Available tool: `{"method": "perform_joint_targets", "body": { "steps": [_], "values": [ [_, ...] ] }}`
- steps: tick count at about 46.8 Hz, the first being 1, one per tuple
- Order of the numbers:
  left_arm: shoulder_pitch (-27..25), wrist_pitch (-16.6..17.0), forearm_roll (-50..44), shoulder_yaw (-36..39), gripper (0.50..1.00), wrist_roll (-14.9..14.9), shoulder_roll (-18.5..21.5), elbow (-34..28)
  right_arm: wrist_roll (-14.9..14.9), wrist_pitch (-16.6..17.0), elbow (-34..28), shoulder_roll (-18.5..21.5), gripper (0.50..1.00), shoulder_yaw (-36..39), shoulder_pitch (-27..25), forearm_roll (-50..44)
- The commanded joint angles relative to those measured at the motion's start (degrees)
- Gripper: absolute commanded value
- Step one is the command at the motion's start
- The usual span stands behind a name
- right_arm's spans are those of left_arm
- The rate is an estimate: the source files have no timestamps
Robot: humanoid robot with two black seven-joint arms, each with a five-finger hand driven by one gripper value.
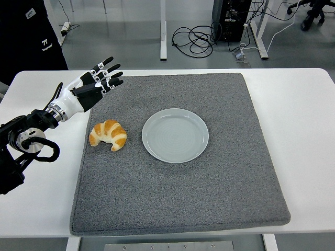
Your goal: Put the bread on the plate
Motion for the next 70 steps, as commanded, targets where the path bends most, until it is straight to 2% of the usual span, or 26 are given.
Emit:
{"method": "perform_joint_targets", "body": {
  "steps": [1, 35, 43, 48, 52, 58, 63, 67, 70],
  "values": [
    [0.0, 0.1, 0.0, -0.4, 0.968, 0.0, 0.0, 0.0, 0.0, 0.0, 0.0, 0.0, 1.0, 0.0, 0.0, 0.0],
    [-1.0, 0.4, 1.2, 0.6, 0.954, 0.2, 1.1, -1.1, 0.0, 0.0, 0.0, 0.0, 1.0, 0.0, 0.1, 0.0],
    [-1.4, 0.4, 1.4, 1.2, 0.948, 0.7, 3.7, -3.3, 0.0, 0.0, 0.0, 0.0, 1.0, 0.0, 0.1, 0.0],
    [-2.8, 1.0, 2.5, 3.2, 0.921, 0.6, 6.1, -5.3, 0.0, 0.0, 0.0, 0.0, 1.0, 0.0, 0.1, 0.0],
    [-4.4, 2.3, 5.2, 4.2, 0.907, 0.4, 8.1, -7.1, 0.0, 0.0, 0.0, 0.0, 1.0, 0.0, 0.1, 0.0],
    [-6.0, 2.4, 12.3, 3.8, 0.898, 0.0, 11.6, -9.3, 0.0, 0.0, 0.0, 0.0, 1.0, 0.0, 0.1, 0.0],
    [-7.5, 2.3, 17.7, 2.8, 0.898, -1.6, 13.2, -9.5, 0.0, 0.0, 0.0, 0.0, 1.0, 0.0, 0.1, 0.0],
    [-8.4, 2.3, 20.7, 3.0, 0.899, -5.2, 14.8, -10.2, 0.0, 0.0, 0.0, 0.0, 1.0, 0.0, 0.1, 0.0],
    [-8.7, 2.3, 23.5, 3.0, 0.898, -6.8, 16.7, -12.4, 0.0, -0.1, 0.0, 0.0, 1.0, 0.0, 0.1, 0.0]
  ]
}}
